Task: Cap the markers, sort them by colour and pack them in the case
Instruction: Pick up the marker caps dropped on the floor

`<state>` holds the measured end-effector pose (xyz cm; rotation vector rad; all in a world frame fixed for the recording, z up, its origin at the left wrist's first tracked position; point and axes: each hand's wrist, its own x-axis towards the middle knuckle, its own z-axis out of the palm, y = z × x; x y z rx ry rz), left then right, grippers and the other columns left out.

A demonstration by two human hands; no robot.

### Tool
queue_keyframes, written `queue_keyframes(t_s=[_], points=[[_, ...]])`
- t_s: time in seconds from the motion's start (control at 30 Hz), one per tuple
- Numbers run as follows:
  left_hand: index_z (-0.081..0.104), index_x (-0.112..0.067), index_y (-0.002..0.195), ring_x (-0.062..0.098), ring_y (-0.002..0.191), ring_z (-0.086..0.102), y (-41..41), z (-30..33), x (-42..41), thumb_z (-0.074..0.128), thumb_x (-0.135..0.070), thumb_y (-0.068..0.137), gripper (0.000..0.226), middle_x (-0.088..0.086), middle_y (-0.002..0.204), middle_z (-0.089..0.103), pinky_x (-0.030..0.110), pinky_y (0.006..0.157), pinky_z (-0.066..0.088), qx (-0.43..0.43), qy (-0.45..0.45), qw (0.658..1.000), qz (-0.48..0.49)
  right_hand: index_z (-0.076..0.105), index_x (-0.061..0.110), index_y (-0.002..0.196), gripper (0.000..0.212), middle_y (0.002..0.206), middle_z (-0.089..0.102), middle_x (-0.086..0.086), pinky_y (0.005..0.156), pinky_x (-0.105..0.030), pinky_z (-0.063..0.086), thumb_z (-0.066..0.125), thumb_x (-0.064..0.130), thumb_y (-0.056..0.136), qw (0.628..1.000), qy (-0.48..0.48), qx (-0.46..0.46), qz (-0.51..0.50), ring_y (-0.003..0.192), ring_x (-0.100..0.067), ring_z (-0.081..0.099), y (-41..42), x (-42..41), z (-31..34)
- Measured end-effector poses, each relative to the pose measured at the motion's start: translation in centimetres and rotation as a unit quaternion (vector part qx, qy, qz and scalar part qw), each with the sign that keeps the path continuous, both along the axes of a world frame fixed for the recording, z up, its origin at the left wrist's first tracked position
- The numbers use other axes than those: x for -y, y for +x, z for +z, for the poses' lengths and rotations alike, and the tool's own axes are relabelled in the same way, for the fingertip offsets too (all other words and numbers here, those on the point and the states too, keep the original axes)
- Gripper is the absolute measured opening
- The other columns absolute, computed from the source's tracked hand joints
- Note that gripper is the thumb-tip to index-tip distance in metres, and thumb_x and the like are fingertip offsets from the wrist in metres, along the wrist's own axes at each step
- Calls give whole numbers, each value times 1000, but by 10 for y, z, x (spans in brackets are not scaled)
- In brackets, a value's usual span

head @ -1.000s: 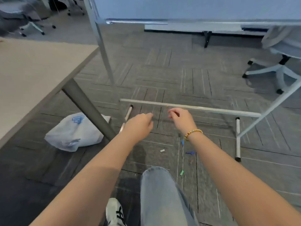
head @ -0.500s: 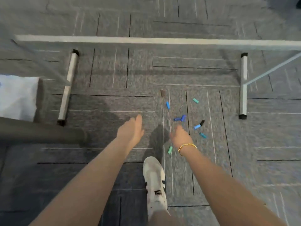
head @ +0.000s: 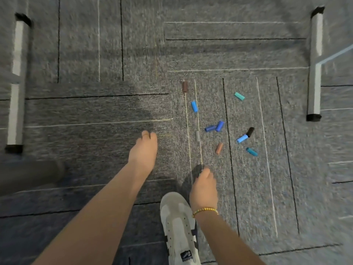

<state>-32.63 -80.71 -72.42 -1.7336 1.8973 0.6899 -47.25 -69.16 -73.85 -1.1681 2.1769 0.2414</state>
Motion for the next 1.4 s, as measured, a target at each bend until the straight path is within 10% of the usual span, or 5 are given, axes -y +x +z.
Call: queue_keyframes(t_s=[0.43,0.77,1.1,1.27,1.4], points=[[39,-4,124,40,107,47,0,-14,13,45,3,92,32,28,137,27,35,70,41,-20,-3,994,109,45,6,114,25,108,56,-12,65,-33,46,41,24,98,972,-190,41,-131,89,-26,58,-64,63,-3],[44,-4,114,23,74,56,-84,-1,20,39,-26,98,27,13,100,58,28,56,45,-142,-29,987,70,38,6,116,19,121,52,-12,81,-33,47,36,17,101,995,-44,-43,83,110,-26,52,-84,73,-10],[39,-6,118,24,90,63,-133,-17,26,39,-28,99,28,10,108,59,31,60,43,-4,6,998,-62,28,3,134,37,128,45,-13,84,-33,48,34,6,98,981,-50,-40,183,116,-27,49,-93,56,-5],[40,-5,117,19,68,62,-125,-19,29,40,-17,99,22,7,88,61,30,55,50,-89,46,995,-19,44,11,110,15,88,54,-4,64,-29,43,41,9,96,966,-176,99,-161,78,-21,54,-116,63,12],[47,-8,105,7,51,37,-123,-8,37,35,-15,99,16,-1,76,54,19,46,33,-311,142,891,299,50,13,87,18,79,56,-3,49,-19,52,37,6,98,796,-191,305,-487,66,-14,58,-149,76,20]])
